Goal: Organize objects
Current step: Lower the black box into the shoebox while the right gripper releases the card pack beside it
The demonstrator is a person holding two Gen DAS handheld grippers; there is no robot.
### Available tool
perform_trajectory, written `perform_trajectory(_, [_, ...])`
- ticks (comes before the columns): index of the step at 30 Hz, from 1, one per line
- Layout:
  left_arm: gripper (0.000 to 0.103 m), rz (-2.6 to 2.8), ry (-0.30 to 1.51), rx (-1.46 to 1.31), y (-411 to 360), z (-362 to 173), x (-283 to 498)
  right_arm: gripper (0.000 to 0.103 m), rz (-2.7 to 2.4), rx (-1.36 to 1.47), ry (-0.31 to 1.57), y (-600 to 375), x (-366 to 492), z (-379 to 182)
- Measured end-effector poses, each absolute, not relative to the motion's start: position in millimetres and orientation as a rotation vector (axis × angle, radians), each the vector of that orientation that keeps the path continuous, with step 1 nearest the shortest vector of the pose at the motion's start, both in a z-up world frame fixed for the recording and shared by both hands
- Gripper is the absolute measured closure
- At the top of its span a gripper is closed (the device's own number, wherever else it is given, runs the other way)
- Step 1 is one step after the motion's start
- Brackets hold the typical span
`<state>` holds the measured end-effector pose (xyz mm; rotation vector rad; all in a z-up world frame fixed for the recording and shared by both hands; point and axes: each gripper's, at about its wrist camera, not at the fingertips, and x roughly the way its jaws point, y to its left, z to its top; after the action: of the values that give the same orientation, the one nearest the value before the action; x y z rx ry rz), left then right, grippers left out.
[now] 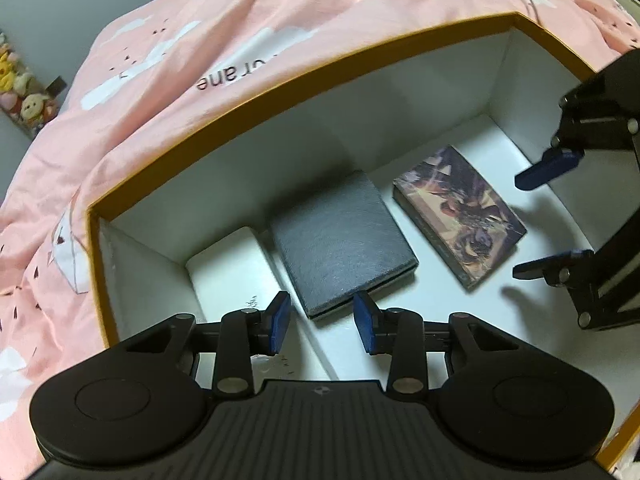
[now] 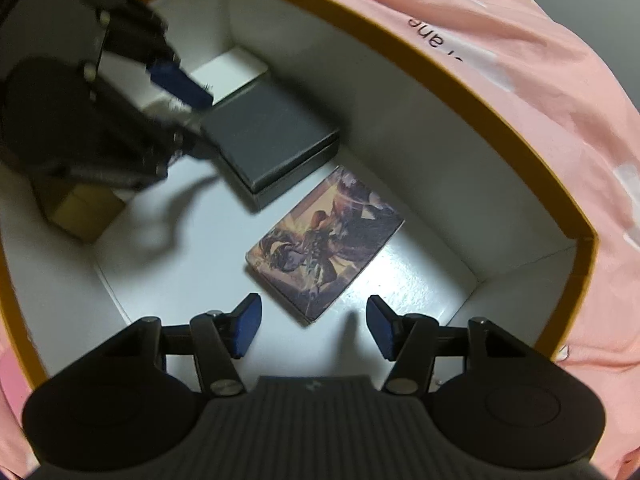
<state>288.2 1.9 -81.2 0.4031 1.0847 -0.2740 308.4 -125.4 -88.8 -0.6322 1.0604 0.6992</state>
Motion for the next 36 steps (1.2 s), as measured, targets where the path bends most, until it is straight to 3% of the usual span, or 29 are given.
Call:
perform_trajectory(1, [0.059,-0.268,1.083,0.399,3.9,-81.5,289.6,0.045,0.7,-0.65,1.056,-122.9,307.5,-89.8])
perform_trajectory(4, [0.058,-0.269,1.082,0.369,7.5,-79.2,294.7,0.058,0.701,-0.688,1.047,-117.5,307.2,-91.7])
perform_trajectory(13, [0.058,-0.279,1.07,0.337,5.6,-76.9,292.0,0.062,0.719,-0.733,0.982,-105.1,309.2,-90.7])
perform_trajectory(19, [0.058,-0.258,1.098,0.313,11.0,-75.9,293.3,0.074,0.787,-0.765,0.91,-95.9,304.2,-88.3])
perform_trajectory(21, [0.058,-0.258,1.105,0.307,12.4,-75.1,293.2,0.085,0.827,-0.763,0.882,-91.4,300.6,-86.8])
perform_trajectory(24, [0.058,-0.257,1.105,0.313,11.8,-76.4,294.4,0.085,0.837,-0.782,0.874,-82.5,298.7,-87.3])
perform_trajectory(26, [0.058,-0.258,1.102,0.312,12.2,-76.2,294.2,0.083,0.838,-0.795,0.868,-81.5,297.0,-84.8])
perform_trajectory(28, [0.058,-0.262,1.101,0.307,13.5,-76.2,293.4,0.071,0.849,-0.785,0.874,-87.4,295.8,-78.9])
perform_trajectory(30, [0.058,-0.266,1.102,0.297,15.0,-76.5,294.2,0.042,0.829,-0.78,0.887,-95.4,296.8,-74.8])
perform_trajectory(36, [0.058,-0.269,1.102,0.292,16.5,-76.1,295.3,0.039,0.749,-0.749,1.004,-112.5,317.1,-82.2])
